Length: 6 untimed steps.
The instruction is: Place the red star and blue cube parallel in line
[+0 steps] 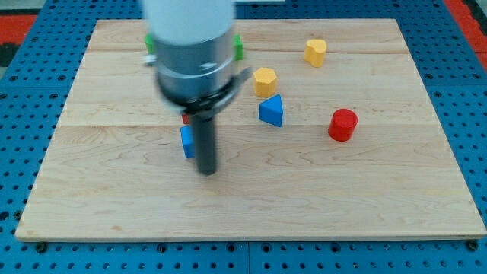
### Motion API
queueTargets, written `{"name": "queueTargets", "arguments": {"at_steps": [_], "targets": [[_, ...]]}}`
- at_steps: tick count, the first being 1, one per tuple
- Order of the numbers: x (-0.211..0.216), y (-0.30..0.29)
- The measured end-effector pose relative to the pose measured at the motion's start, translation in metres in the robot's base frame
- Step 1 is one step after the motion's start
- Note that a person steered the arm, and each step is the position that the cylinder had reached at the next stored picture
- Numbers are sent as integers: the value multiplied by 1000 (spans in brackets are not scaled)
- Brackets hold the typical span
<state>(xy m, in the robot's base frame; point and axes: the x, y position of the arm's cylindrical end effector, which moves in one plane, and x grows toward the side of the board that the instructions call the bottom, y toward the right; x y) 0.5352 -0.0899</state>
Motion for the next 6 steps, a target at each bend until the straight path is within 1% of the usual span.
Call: {"name": "queueTargets", "arguments": {"at_steps": [1, 2, 3, 4, 5, 6], "targets": [[-2, -79], [-59, -53], [-88, -2], [-118, -1], [-109, -7], [-91, -25]]}}
